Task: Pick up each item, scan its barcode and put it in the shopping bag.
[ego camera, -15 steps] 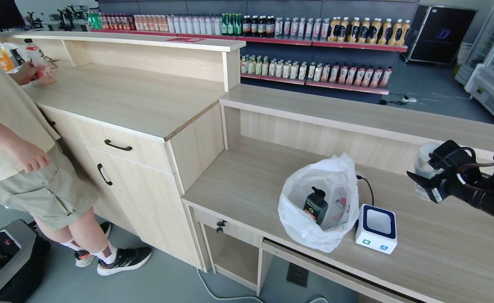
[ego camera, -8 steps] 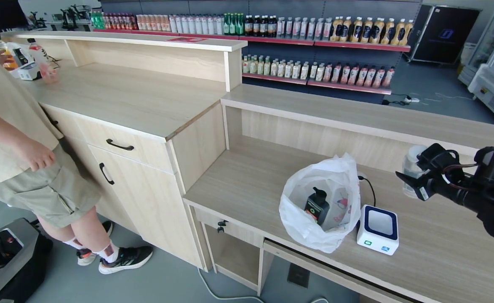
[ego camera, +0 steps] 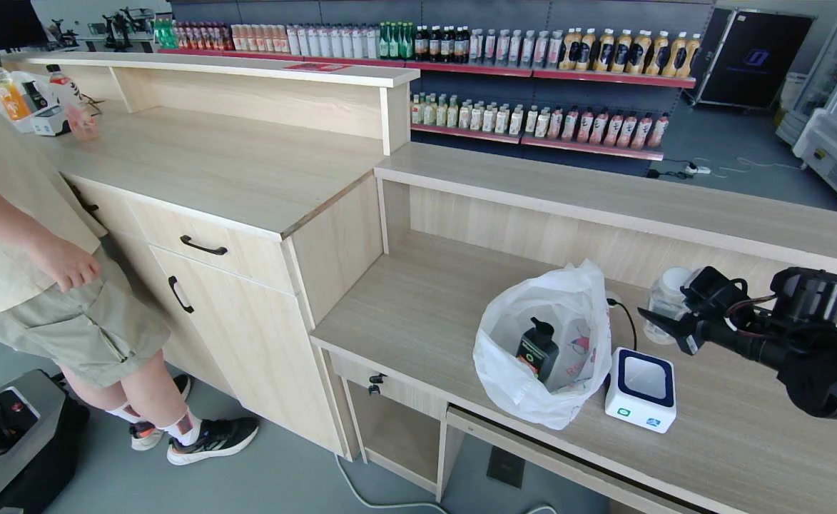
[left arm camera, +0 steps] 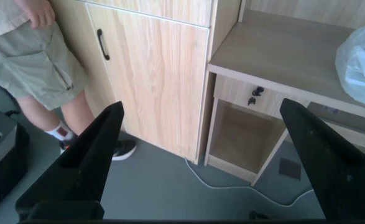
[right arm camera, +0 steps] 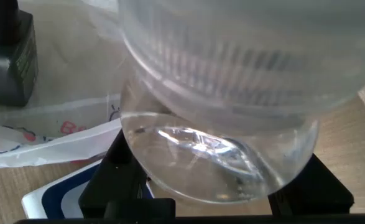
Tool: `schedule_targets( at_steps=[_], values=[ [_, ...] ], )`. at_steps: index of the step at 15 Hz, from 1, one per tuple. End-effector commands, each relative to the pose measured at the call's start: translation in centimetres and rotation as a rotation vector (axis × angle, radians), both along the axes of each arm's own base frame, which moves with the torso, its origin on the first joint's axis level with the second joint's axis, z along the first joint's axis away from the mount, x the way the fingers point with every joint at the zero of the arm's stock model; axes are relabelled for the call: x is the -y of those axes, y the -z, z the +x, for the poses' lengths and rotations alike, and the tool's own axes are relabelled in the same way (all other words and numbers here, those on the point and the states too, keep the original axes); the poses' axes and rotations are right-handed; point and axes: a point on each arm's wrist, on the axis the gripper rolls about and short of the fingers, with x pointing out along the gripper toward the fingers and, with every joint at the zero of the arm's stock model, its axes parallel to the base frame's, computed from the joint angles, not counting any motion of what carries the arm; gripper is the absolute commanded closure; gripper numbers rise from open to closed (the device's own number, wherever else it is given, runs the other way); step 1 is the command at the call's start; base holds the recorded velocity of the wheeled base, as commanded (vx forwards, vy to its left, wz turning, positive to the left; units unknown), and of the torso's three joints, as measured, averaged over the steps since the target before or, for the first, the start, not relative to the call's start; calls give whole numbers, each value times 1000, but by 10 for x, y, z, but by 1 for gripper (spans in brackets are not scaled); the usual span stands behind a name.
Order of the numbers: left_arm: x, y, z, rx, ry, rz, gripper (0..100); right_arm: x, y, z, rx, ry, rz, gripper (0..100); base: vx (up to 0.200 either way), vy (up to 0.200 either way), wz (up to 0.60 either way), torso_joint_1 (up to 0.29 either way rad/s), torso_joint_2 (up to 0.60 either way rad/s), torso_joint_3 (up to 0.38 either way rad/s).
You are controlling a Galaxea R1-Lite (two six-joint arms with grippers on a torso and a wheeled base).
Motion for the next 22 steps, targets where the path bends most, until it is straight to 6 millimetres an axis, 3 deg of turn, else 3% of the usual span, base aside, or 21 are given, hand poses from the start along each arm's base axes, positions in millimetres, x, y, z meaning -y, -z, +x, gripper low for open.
schedule_targets(
  at_steps=[1, 13, 22],
  values=[
    [0, 0, 0, 0, 0, 0, 0, 0, 9, 1, -16, -21, -9, 100, 0, 0, 0, 0, 0, 0],
    [0, 0, 0, 0, 0, 0, 0, -4, 38, 12, 42, -146, -21, 100, 0, 0, 0, 0, 0, 0],
    [0, 0, 0, 0, 0, 0, 0, -6, 45, 20, 52, -156, -23, 100, 0, 0, 0, 0, 0, 0]
  ],
)
